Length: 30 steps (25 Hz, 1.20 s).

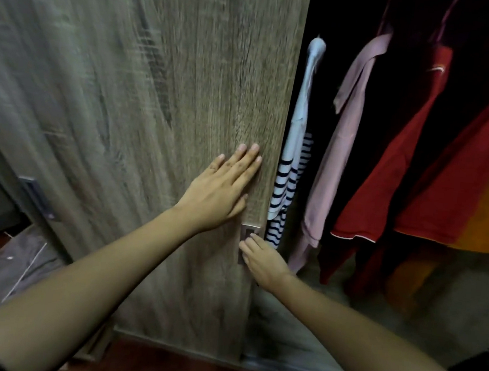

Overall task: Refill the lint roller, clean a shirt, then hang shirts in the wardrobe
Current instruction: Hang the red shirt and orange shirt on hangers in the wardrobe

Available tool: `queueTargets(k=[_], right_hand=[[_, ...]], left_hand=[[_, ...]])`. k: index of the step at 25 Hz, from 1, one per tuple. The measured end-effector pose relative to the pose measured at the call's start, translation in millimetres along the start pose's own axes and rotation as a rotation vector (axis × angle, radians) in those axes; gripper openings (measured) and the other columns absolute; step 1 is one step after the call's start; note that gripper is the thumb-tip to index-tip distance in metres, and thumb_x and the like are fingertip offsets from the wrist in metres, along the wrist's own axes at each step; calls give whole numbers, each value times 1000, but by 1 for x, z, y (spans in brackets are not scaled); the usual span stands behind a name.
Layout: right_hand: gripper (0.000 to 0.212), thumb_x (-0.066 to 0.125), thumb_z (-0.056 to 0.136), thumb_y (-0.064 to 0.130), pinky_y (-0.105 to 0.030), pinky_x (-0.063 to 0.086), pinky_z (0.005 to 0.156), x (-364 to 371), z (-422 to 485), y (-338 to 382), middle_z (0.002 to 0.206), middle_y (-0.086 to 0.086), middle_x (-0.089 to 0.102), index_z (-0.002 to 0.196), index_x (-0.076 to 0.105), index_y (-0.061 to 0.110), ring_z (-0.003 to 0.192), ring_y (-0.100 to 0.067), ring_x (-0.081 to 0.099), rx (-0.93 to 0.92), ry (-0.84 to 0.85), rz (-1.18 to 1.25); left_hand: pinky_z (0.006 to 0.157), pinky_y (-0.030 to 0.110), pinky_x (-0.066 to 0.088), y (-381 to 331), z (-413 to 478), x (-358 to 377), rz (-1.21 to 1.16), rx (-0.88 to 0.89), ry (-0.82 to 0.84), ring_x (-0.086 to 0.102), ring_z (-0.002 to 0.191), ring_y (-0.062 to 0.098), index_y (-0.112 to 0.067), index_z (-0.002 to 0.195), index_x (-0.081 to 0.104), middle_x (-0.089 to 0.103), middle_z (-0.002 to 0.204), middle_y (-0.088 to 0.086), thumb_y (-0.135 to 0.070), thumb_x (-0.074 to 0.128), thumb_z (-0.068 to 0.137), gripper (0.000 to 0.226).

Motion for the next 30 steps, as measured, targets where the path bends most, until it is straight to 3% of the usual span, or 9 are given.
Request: queueTargets(k=[4,7,9,11,13,19,30], right_hand=[[36,44,82,30,-27,43,100,9,-11,-4,105,8,66,104,72,22,98,-14,60,-36,68,28],[51,28,74,25,-24,50,87,14,-35,-22,90,8,69,87,77,22,81,-13,63,31,54,32],[45,35,79,27,-26,47,92,27,-59,-29,101,6,67,102,73,19,91,-15,61,-1,106,28],[44,40,89,26,-33,37,105,45,-85,-37,125,-2,56,126,57,12,112,-22,53,-19,119,3],[47,37,94,22,-38,26,112,64,-115,-51,139,-9,43,137,42,5,124,-27,42,35,177,-32],[53,43,95,26,-43,11,117,123,-208,-87,150,-13,26,142,30,4,137,-32,24,162,312,-28],[47,35,97,21,-39,7,117,187,-349,-160,148,-14,27,140,34,2,136,-32,22,395,459,180]], left_hand=[[110,39,22,-11,6,-3,85,96,-45,28,140,24,-7,144,27,30,152,11,-28,35,79,69],[109,39,20,-31,20,-4,104,188,-118,23,140,19,-9,144,28,30,152,8,-24,34,84,63],[111,39,19,-50,33,-3,113,253,-161,22,140,17,-10,145,26,28,153,5,-21,36,84,63],[113,38,12,-75,50,0,140,322,-200,20,141,14,-11,146,23,21,154,1,-19,38,81,67],[113,38,7,-104,69,1,142,374,-227,17,143,13,-11,147,21,15,154,0,-20,40,79,71],[113,35,6,-206,128,-5,106,477,-282,23,141,11,-11,145,26,27,154,-1,-27,42,79,70],[112,35,13,-365,216,-11,2,518,-274,23,139,14,-9,143,31,29,151,2,-29,33,81,65]])
Point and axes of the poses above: each hand's wrist, its own z-axis towards the middle knuckle, its own x-axis out of the palm, y = z × x, the point moved 8 cm from there along z, towards the middle knuckle
